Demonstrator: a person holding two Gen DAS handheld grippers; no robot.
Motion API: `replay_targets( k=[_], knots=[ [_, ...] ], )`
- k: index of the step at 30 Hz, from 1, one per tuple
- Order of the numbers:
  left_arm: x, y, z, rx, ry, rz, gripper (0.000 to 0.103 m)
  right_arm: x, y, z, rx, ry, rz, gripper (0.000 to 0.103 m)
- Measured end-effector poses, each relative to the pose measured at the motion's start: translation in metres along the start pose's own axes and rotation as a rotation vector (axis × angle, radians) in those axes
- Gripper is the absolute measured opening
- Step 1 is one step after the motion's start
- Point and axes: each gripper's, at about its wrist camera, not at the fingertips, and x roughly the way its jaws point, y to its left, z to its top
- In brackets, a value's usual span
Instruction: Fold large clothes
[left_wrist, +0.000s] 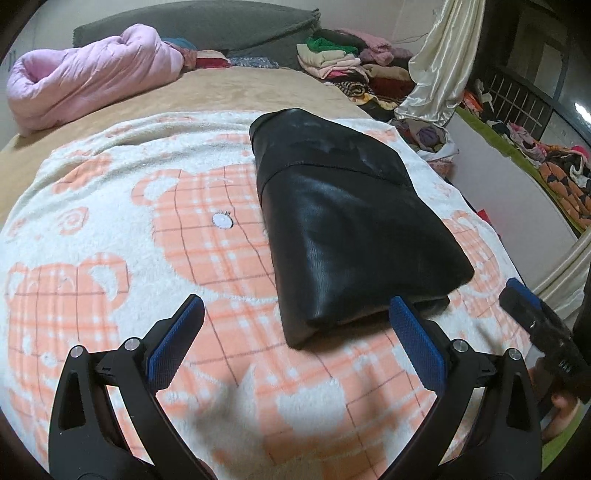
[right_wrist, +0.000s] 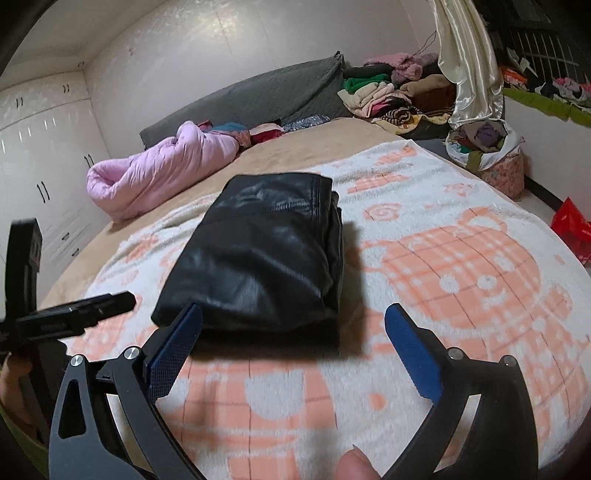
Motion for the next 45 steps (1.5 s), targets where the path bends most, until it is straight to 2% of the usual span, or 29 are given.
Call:
replay_targets(
  k=[7, 15, 21, 28, 45],
  knots=[
    [-0.011, -0.001, -0.024, 0.007, -0.017, 0.004, 0.094, -0.014, 0.012, -0.02, -0.066, -0.027, -0.028, 0.099],
    [-0.029, -0.001, -0.044, -0.002, -0.075, -0.001, 0.094, -0.035, 0.028, -0.038, -0.148, -0.082, -0.042, 0.099],
    [-0.037, -0.002, -0.057, -0.005, -0.084, 0.007, 0.094, -0.034, 0.028, -0.051, -0.141, -0.034, -0.043, 0.099],
    [-0.04, -0.001, -0.068, 0.008, -0.072, 0.033, 0.094, -0.039, 0.03, -0.059, -0.148, -0.019, -0.057, 0.099],
    [-0.042, 0.003, -0.069, -0.003, -0.076, 0.049, 0.094, -0.044, 0.031, -0.059, -0.151, -0.01, -0.062, 0.099]
  ],
)
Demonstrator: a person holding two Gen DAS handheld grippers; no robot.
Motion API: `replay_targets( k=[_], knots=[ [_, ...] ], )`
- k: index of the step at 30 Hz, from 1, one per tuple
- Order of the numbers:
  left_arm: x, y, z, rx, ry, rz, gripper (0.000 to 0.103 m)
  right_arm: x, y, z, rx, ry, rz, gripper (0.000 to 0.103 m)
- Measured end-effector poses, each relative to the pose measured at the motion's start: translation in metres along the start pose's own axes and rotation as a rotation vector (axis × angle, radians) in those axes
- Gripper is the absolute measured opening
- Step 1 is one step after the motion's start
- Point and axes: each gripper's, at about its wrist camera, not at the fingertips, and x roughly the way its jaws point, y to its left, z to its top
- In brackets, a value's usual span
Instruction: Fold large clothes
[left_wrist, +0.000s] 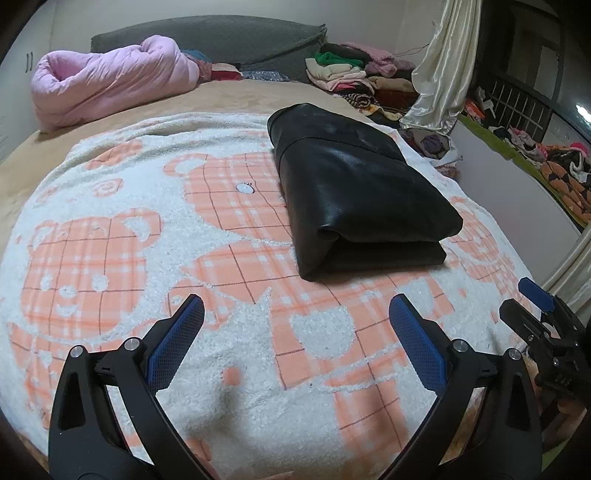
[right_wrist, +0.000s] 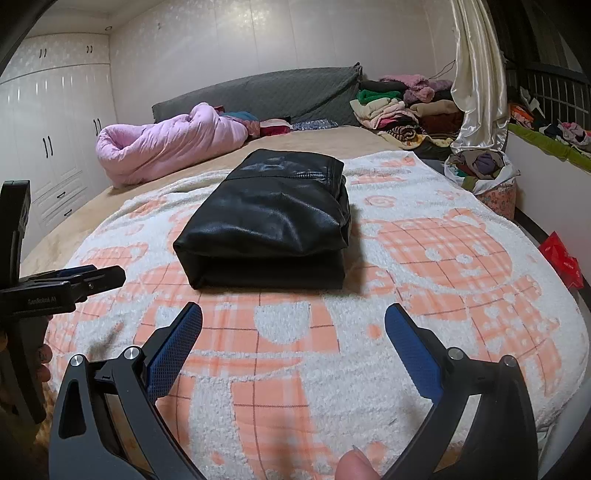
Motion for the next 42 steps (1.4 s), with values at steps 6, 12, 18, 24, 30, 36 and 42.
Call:
replay_targets(
  k=[6, 12, 18, 24, 30, 36, 42],
  knots=[
    [0.0001, 0.0008, -0.0006, -0.002, 0.002, 0.006, 0.094, -0.0005, -0.0001, 0.0003, 0.002, 0.001, 0.002, 0.099],
    [0.001, 0.002, -0.0011, 0.0, 0.004, 0.009, 0.094, 0.001, 0.0004, -0.0006, -0.003, 0.0, 0.005, 0.099],
    [-0.0011, 0.0032, -0.0014, -0.004, 0.007, 0.017, 0.094, 0.0003, 0.0013, -0.0004, -0.003, -0.002, -0.001, 0.099],
    [-0.002, 0.003, -0.0012, 0.001, 0.004, 0.023, 0.094, 0.0, 0.0009, -0.0003, -0.002, -0.002, -0.001, 0.099],
    [-0.0027, 0.0026, -0.0009, 0.002, 0.004, 0.026, 0.094, -0.0025, 0.0017, 0.0003, -0.003, -0.007, -0.004, 0.099],
    [-0.0029, 0.0029, -0.0007, 0.002, 0.004, 0.029, 0.094, -0.0036, 0.0019, 0.0009, -0.005, -0.007, -0.006, 0.099],
    [-0.003, 0.0037, -0.0005, 0.002, 0.003, 0.031, 0.094, -0.0042, 0.0017, 0.0017, -0.003, -0.009, -0.002, 0.099]
  ],
)
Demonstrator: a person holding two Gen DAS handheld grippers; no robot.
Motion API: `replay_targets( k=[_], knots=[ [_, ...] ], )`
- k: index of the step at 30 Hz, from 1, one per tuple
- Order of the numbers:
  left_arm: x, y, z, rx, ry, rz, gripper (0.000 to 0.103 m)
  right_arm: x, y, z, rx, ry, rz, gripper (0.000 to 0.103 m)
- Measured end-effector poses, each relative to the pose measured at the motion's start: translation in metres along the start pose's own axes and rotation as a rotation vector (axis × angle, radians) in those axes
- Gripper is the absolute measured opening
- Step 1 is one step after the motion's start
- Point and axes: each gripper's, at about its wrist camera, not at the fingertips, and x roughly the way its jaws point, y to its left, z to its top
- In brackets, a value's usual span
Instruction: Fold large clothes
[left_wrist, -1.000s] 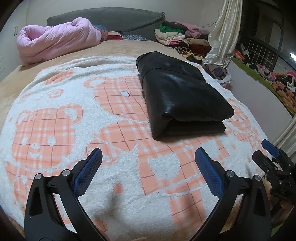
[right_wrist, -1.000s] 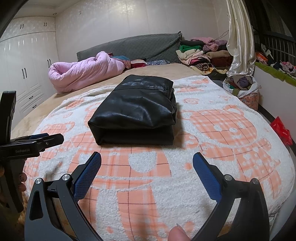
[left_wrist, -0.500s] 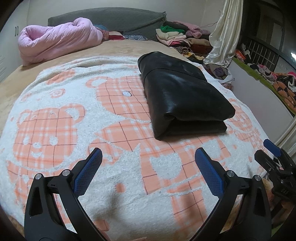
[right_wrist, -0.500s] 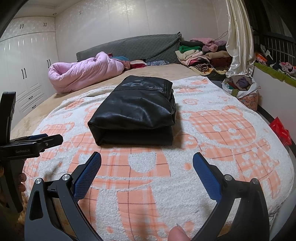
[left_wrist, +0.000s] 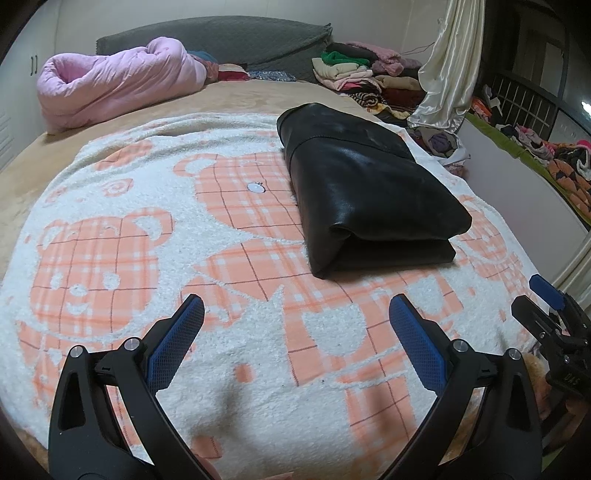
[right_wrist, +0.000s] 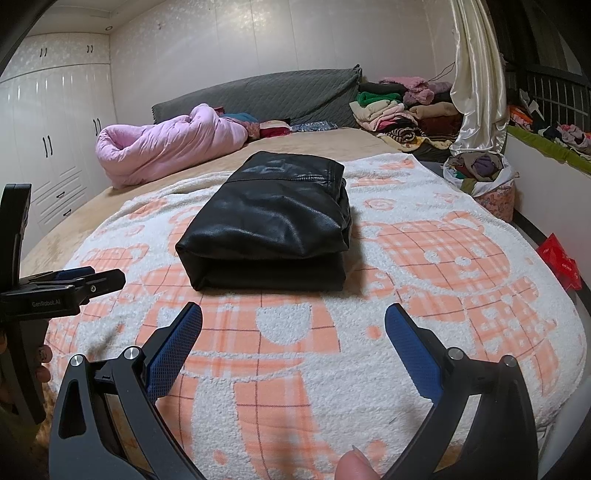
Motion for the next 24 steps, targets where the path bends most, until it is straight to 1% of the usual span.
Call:
replay_targets(
  k=[24],
  knots=[
    [-0.0001, 0.0062, -0.0018, -0.005, 0.006, 0.016, 0.094, 0.0002, 0.0017, 0.0006, -0.003, -0.001, -0.001, 0.099]
  ],
)
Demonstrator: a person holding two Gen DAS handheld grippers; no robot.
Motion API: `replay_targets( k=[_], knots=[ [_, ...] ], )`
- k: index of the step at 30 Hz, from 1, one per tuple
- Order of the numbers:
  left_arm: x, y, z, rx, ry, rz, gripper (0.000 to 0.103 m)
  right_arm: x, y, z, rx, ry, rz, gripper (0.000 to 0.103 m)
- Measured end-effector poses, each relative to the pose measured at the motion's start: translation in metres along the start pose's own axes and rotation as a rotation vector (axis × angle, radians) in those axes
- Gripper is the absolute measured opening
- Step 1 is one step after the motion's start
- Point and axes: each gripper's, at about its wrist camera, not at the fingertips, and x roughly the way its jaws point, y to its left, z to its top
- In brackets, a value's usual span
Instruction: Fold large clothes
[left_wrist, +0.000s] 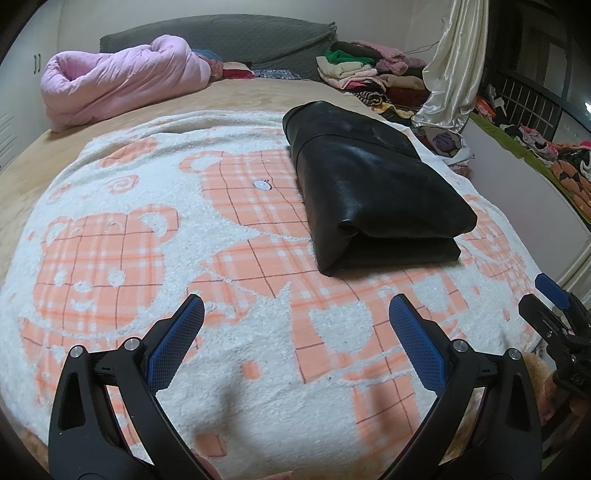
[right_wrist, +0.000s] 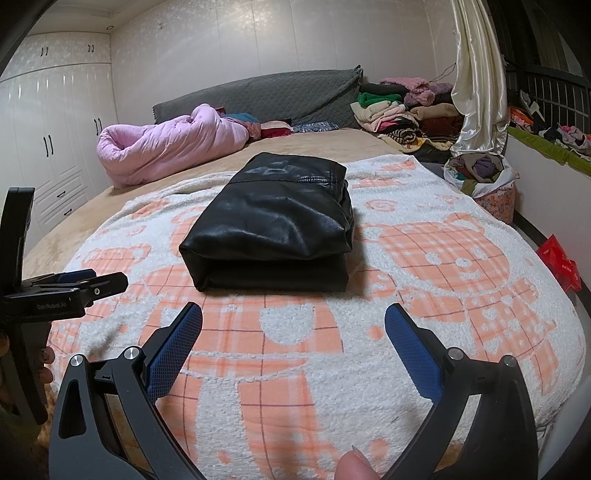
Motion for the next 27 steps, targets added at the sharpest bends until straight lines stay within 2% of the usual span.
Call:
replay_targets(
  k=[9, 14, 17, 19, 22, 23, 25, 26, 27],
  knots=[
    [0.0, 0.004, -0.002, -0.003, 0.004, 0.013, 0.094, -0.002, 0.003, -0.001, -0.003, 0.005, -0.013, 0.099],
    [0.0, 0.006, -0.004, 0.006, 0.012, 0.063, 0.094, -0.005, 0.003, -0.001, 0.01, 0.01, -0.023, 0.099],
    [0.001, 0.016, -0.004, -0.012, 0.027, 0.048, 0.094, -0.015, -0.008, -0.003, 0.041, 0.001, -0.057, 0.099],
    [0.002, 0.035, 0.0, -0.064, 0.041, 0.038, 0.094, -0.023, -0.023, -0.004, 0.07, -0.008, -0.095, 0.099],
    [0.005, 0.088, 0.014, -0.165, 0.05, 0.07, 0.094, -0.047, -0.078, -0.013, 0.19, -0.022, -0.206, 0.099],
    [0.005, 0.112, 0.019, -0.192, 0.051, 0.098, 0.094, -0.059, -0.112, -0.02, 0.256, -0.023, -0.28, 0.099],
    [0.001, 0.176, 0.028, -0.256, 0.023, 0.208, 0.094, -0.078, -0.171, -0.036, 0.356, -0.016, -0.454, 0.099],
    [-0.002, 0.218, 0.032, -0.287, 0.011, 0.295, 0.094, -0.092, -0.214, -0.051, 0.42, 0.0, -0.59, 0.099],
    [-0.004, 0.244, 0.034, -0.305, 0.012, 0.357, 0.094, -0.102, -0.246, -0.063, 0.469, 0.034, -0.705, 0.099]
  ],
)
